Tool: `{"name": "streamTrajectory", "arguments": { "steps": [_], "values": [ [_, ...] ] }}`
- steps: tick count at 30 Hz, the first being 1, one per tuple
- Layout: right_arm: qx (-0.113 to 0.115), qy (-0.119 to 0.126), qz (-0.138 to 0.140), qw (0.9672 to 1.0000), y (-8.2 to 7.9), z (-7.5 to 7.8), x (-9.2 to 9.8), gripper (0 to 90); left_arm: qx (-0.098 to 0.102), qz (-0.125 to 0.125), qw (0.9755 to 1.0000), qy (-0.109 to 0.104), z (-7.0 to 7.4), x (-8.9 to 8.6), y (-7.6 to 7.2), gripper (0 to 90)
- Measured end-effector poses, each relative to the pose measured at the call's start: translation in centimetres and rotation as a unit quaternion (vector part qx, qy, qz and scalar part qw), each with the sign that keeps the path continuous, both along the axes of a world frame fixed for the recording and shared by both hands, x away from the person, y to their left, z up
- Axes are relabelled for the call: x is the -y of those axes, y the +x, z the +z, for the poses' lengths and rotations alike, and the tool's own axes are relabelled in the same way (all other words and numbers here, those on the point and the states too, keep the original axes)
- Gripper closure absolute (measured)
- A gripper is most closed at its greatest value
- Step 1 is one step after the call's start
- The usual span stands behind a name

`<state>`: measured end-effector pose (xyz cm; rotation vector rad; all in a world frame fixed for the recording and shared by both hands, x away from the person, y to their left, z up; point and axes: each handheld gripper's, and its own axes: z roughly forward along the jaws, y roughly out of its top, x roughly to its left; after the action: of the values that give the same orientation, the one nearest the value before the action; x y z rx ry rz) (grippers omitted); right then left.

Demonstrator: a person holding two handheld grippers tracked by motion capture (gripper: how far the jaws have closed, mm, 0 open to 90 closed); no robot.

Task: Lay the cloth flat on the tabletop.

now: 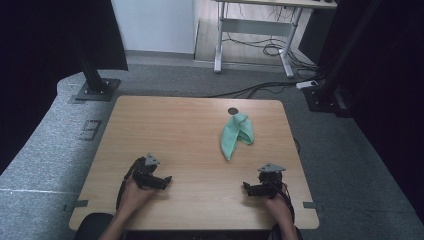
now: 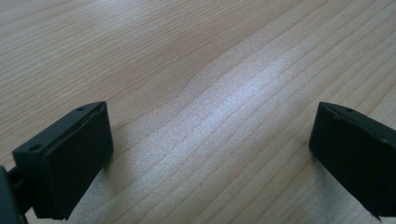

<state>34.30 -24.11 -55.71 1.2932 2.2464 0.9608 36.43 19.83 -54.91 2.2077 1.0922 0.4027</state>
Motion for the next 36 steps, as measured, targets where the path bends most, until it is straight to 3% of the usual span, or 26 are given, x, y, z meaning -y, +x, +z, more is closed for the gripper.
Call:
{"name": "streamTrajectory", "arguments": {
  "steps": [5, 11, 16, 36],
  "values": [
    [0.0, 0.0, 0.0, 1.0, 0.0, 0.0, 0.0, 0.0, -0.001, 0.009, 1.0, -0.001, 0.0, 0.4, 0.1, 0.0],
    [0.0, 0.0, 0.0, 1.0, 0.0, 0.0, 0.0, 0.0, -0.003, 0.001, 0.9999, -0.012, 0.4, 0.9, 0.3, 0.6],
    [0.0, -0.001, 0.0, 1.0, 0.0, 0.0, 0.0, 0.0, -0.001, -0.015, 0.9995, -0.029, 1.1, 1.4, 0.4, 2.9],
    [0.0, -0.002, 0.0, 1.0, 0.0, 0.0, 0.0, 0.0, 0.013, -0.077, 0.9965, -0.03, 2.6, 6.6, 2.2, 14.1]
  ]
}}
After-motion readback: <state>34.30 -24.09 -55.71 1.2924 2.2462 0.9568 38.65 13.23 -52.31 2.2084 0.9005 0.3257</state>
